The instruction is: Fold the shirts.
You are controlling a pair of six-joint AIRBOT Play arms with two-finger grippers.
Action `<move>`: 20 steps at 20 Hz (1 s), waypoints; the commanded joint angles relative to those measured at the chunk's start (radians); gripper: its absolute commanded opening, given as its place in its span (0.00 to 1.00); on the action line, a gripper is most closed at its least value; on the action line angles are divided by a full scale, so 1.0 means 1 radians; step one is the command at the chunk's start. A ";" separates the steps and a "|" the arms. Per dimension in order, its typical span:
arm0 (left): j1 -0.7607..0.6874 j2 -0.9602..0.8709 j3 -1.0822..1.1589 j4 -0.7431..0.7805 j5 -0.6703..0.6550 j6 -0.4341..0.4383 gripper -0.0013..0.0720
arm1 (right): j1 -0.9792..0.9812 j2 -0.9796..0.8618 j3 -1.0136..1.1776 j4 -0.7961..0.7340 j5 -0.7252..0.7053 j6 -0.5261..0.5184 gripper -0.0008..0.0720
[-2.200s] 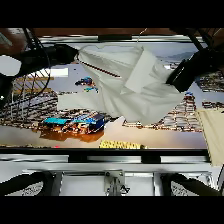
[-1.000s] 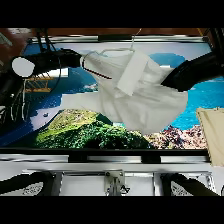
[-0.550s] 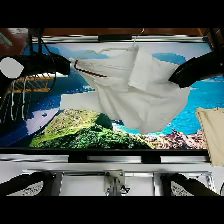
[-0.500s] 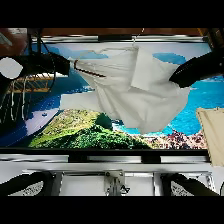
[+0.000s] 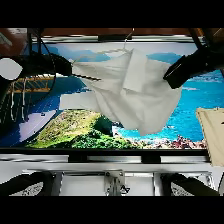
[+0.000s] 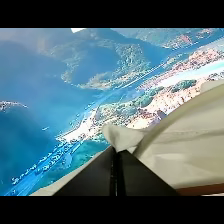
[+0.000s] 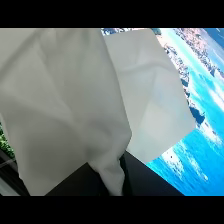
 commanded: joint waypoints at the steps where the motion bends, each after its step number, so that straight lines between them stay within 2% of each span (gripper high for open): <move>1: -0.008 -0.012 0.001 0.034 0.015 -0.001 0.08 | 0.082 0.007 0.001 0.021 0.016 0.008 0.13; 3: -0.007 -0.013 0.001 0.072 0.031 -0.001 0.08 | 0.101 0.017 0.001 0.079 0.030 0.036 0.17; 7: -0.008 -0.014 0.001 0.082 0.057 -0.004 0.08 | 0.100 0.031 0.001 0.297 0.026 0.093 0.17; 9: -0.008 -0.014 0.001 0.082 0.071 -0.005 0.08 | 0.100 0.029 0.001 0.386 0.010 0.136 0.50; 11: -0.008 -0.014 0.001 0.082 0.081 -0.005 0.08 | 0.100 0.026 0.001 0.422 -0.010 0.151 0.20; 12: -0.008 -0.014 0.001 0.082 0.086 -0.015 0.08 | 0.100 0.023 0.001 0.431 -0.012 0.151 0.14; 14: -0.008 -0.014 0.001 0.082 0.087 -0.024 0.08 | 0.101 0.012 0.001 0.435 -0.012 0.153 0.14; 15: -0.008 -0.014 0.001 0.082 0.087 -0.024 0.08 | 0.101 0.004 0.001 0.433 -0.012 0.158 0.17; 17: -0.008 -0.014 0.001 0.082 0.086 -0.023 0.08 | 0.101 -0.022 0.001 0.393 0.000 0.213 0.41; 18: -0.008 -0.015 0.001 0.082 0.086 -0.023 0.08 | 0.100 -0.042 0.001 0.335 0.026 0.253 0.41; 20: -0.008 -0.024 0.000 0.082 0.073 -0.023 0.08 | 0.090 -0.079 -0.028 0.208 0.068 0.268 0.41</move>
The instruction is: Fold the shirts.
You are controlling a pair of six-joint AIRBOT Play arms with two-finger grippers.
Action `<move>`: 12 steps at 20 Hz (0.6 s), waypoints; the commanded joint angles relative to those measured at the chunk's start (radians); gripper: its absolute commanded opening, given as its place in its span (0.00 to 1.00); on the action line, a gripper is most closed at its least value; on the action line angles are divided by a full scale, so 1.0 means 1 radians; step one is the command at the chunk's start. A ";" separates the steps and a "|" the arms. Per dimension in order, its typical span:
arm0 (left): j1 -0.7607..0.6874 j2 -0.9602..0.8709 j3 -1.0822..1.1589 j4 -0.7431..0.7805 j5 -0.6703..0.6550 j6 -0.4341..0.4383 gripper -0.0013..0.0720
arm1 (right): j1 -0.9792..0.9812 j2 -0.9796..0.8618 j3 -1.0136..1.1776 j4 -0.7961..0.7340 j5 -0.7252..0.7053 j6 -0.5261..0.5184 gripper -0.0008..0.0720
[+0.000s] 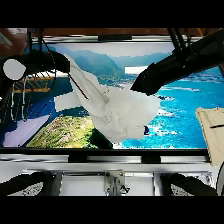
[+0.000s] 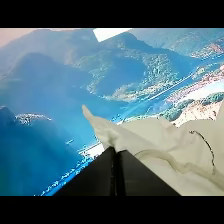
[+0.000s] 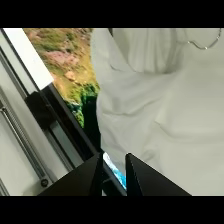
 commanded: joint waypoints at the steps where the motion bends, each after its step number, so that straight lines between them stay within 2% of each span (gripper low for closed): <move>1: 0.000 -0.014 -0.001 0.001 -0.026 -0.001 0.08 | -0.030 -0.047 -0.074 -0.115 0.029 0.056 0.41; 2: 0.000 -0.025 -0.001 0.001 -0.050 -0.001 0.08 | -0.069 -0.046 -0.157 -0.040 -0.011 0.058 0.42; 4: 0.000 -0.038 -0.008 0.001 -0.080 -0.001 0.08 | -0.144 -0.047 -0.346 0.140 -0.155 0.063 0.64; 7: 0.000 -0.039 -0.015 0.001 -0.080 0.000 0.08 | -0.150 -0.074 -0.587 0.203 -0.428 0.052 0.64; 8: 0.000 -0.038 -0.015 0.001 -0.080 0.000 0.08 | -0.129 -0.105 -0.626 0.217 -0.468 0.024 0.64; 10: 0.000 -0.035 -0.015 0.001 -0.081 -0.001 0.08 | -0.054 -0.184 -0.645 0.225 -0.496 -0.111 0.64; 11: 0.000 -0.032 -0.015 0.001 -0.081 -0.001 0.08 | -0.014 -0.223 -0.645 0.223 -0.516 -0.169 0.68; 12: 0.000 -0.031 -0.015 0.000 -0.081 -0.002 0.08 | 0.017 -0.257 -0.645 0.220 -0.539 -0.191 0.79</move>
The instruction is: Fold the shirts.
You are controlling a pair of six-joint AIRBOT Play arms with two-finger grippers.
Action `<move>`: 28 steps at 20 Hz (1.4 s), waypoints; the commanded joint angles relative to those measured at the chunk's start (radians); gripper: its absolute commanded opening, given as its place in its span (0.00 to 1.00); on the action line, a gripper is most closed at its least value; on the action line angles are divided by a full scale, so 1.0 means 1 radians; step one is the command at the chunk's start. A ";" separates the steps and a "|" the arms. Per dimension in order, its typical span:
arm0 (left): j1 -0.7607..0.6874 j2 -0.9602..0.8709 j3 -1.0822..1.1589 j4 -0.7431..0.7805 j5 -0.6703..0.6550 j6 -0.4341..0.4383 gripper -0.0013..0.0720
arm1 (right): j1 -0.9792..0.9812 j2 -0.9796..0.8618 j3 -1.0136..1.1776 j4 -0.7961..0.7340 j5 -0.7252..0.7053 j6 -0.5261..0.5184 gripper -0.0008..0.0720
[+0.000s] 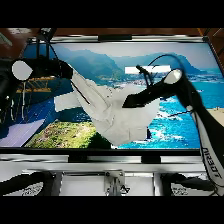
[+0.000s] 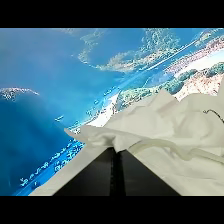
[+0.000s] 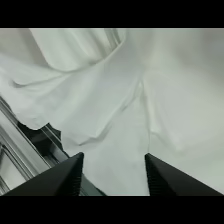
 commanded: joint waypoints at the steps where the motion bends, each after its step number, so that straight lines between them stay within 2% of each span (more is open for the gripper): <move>1: 0.000 0.004 0.000 -0.001 -0.007 -0.001 0.08 | 0.096 -0.122 -0.053 0.031 -0.139 -0.128 0.79; 5: 0.000 0.007 0.000 -0.001 -0.017 0.000 0.08 | 0.163 -0.217 -0.053 0.064 -0.232 -0.146 0.79; 10: 0.000 0.035 0.000 -0.001 -0.016 0.000 0.08 | 0.206 -0.230 -0.053 0.075 -0.399 -0.142 0.79; 11: 0.000 0.041 0.000 -0.001 -0.016 0.000 0.08 | 0.221 -0.237 -0.053 0.075 -0.414 -0.143 0.67; 12: 0.000 0.047 0.000 -0.001 -0.016 0.000 0.08 | 0.236 -0.237 -0.053 0.068 -0.432 -0.146 0.38; 13: 0.000 0.050 0.000 0.000 -0.020 0.000 0.08 | 0.238 -0.229 -0.053 0.061 -0.439 -0.146 0.14; 16: 0.000 0.051 0.000 0.069 -0.059 0.000 0.08 | 0.187 -0.134 -0.053 -0.051 -0.411 -0.122 0.13; 19: 0.000 0.051 0.000 0.140 -0.101 0.000 0.08 | 0.108 0.044 -0.053 -0.310 -0.354 -0.056 0.13; 22: -0.001 0.051 0.009 0.132 -0.097 0.000 0.08 | 0.084 0.206 -0.052 -0.602 -0.269 -0.047 0.13; 23: -0.001 0.052 0.012 0.117 -0.093 -0.001 0.08 | 0.085 0.244 -0.051 -0.655 -0.261 -0.047 0.13; 28: -0.016 0.050 0.014 0.010 -0.086 -0.001 0.08 | 0.085 0.397 -0.044 -0.745 -0.211 -0.044 0.13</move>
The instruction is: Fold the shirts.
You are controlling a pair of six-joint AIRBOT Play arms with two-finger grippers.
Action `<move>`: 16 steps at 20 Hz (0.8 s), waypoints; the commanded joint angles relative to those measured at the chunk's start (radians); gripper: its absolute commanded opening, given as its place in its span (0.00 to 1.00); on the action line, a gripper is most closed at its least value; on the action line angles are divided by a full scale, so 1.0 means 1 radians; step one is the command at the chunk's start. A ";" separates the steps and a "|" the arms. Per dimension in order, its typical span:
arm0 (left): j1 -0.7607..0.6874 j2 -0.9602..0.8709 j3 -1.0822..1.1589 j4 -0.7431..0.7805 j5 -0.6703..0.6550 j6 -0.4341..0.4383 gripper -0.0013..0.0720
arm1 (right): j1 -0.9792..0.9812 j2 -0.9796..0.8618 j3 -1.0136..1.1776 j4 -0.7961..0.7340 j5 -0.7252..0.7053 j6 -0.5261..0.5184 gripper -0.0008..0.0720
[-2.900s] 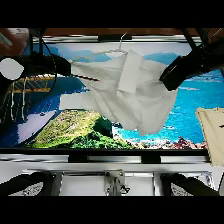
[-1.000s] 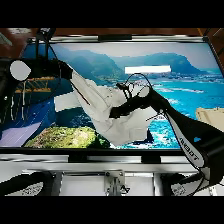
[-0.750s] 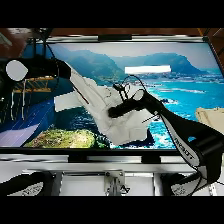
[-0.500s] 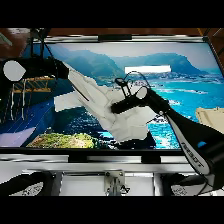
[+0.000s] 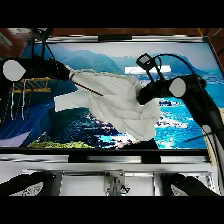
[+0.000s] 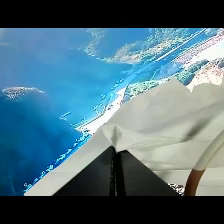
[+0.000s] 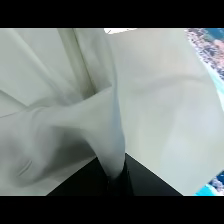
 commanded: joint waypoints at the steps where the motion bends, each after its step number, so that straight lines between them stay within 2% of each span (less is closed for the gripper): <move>1: -0.012 0.000 0.002 -0.043 0.001 0.000 0.08 | -0.005 0.116 0.009 -0.206 0.079 0.032 0.13; 4: -0.012 0.004 0.005 -0.046 -0.022 0.000 0.08 | -0.005 0.159 0.008 -0.463 0.124 0.099 0.13; 8: -0.036 0.015 0.005 -0.106 -0.105 0.004 0.08 | -0.005 0.146 0.008 -0.534 0.084 0.103 0.13; 12: -0.064 0.025 0.005 -0.133 -0.164 0.004 0.08 | -0.005 0.116 0.008 -0.724 0.024 0.117 0.13; 16: -0.064 0.022 0.004 -0.143 -0.268 0.004 0.08 | -0.005 0.106 0.008 -0.752 -0.068 0.149 0.13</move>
